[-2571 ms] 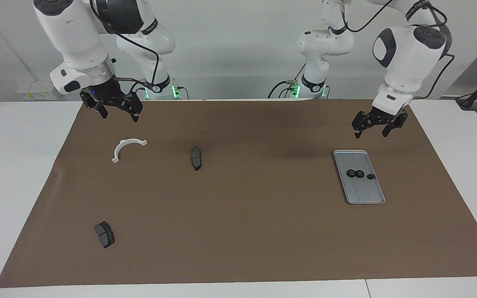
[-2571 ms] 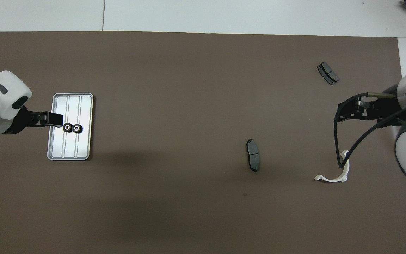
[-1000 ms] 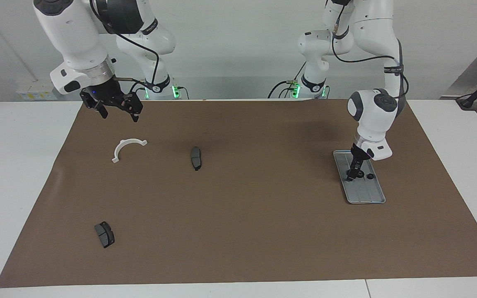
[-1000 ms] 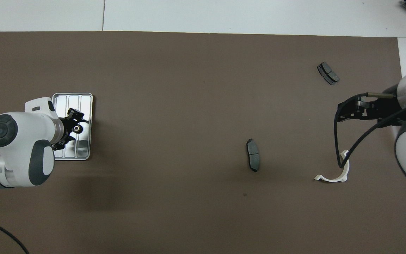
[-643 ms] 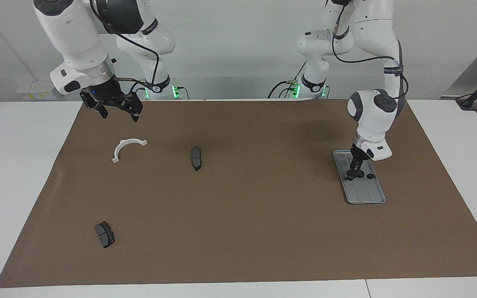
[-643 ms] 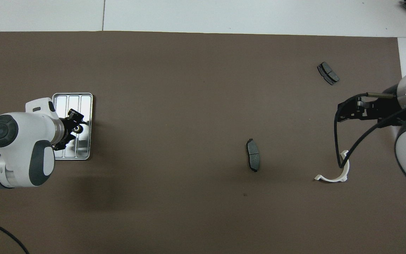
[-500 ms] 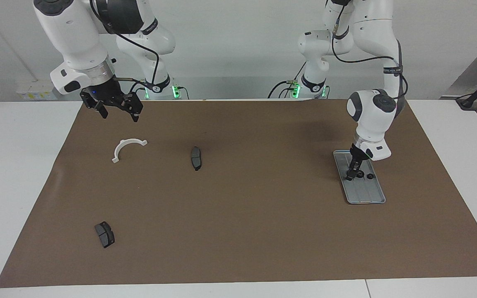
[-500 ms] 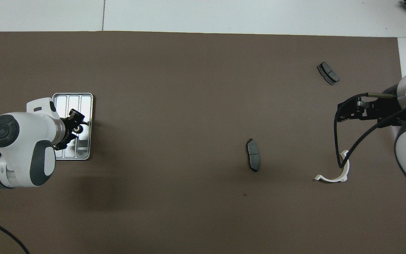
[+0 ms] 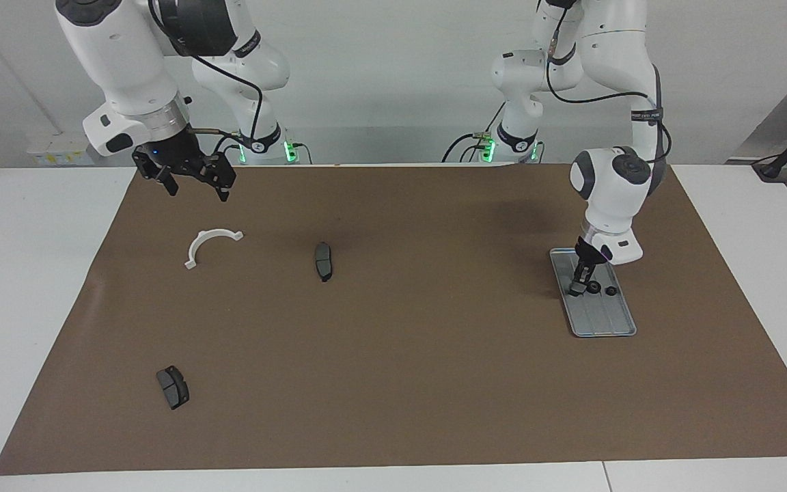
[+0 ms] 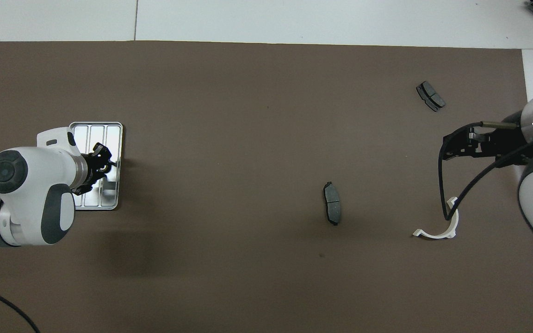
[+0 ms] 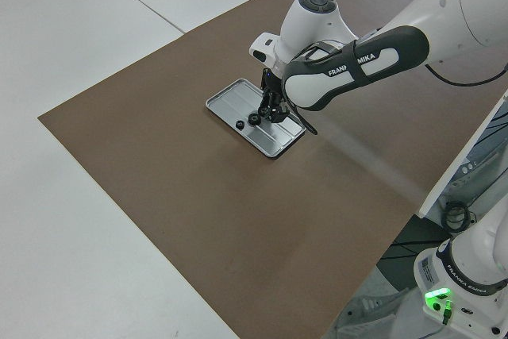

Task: Place bearing gear from tray to pile
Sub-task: 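Lower the left gripper and grasp one black gear in the tray, then carry the gear with the left gripper to the table center and release, then grasp the center gear with the right gripper while the left gripper returns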

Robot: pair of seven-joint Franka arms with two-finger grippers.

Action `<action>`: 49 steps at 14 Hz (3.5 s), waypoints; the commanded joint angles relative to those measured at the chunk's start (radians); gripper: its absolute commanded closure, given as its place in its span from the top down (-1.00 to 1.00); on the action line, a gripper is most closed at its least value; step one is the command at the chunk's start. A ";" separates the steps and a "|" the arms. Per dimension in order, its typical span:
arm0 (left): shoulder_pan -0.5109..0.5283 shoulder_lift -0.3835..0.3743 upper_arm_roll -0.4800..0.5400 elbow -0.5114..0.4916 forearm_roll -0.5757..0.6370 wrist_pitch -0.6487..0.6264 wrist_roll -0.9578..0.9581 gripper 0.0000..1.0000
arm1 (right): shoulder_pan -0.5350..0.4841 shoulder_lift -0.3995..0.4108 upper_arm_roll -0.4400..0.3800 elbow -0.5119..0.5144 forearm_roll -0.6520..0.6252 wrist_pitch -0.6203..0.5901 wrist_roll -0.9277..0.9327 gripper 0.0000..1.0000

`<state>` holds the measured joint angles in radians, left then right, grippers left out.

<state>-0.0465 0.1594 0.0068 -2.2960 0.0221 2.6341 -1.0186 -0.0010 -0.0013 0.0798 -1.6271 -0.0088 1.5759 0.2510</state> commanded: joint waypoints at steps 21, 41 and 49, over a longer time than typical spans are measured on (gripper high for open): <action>-0.558 0.055 -0.002 0.207 0.018 -0.220 0.207 -0.42 | -0.016 -0.012 -0.008 -0.023 0.006 -0.010 -0.010 1.00; -0.012 0.008 0.009 0.248 0.024 -0.333 0.889 0.50 | 0.329 0.165 0.003 -0.146 0.007 0.439 0.410 1.00; 0.063 -0.009 0.010 0.101 0.024 -0.198 1.058 0.41 | 0.490 0.374 0.003 -0.018 -0.006 0.578 0.574 1.00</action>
<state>-0.0006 0.1831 0.0279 -2.1257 0.0281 2.3785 0.0279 0.4641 0.3074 0.0856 -1.7142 -0.0059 2.1425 0.7998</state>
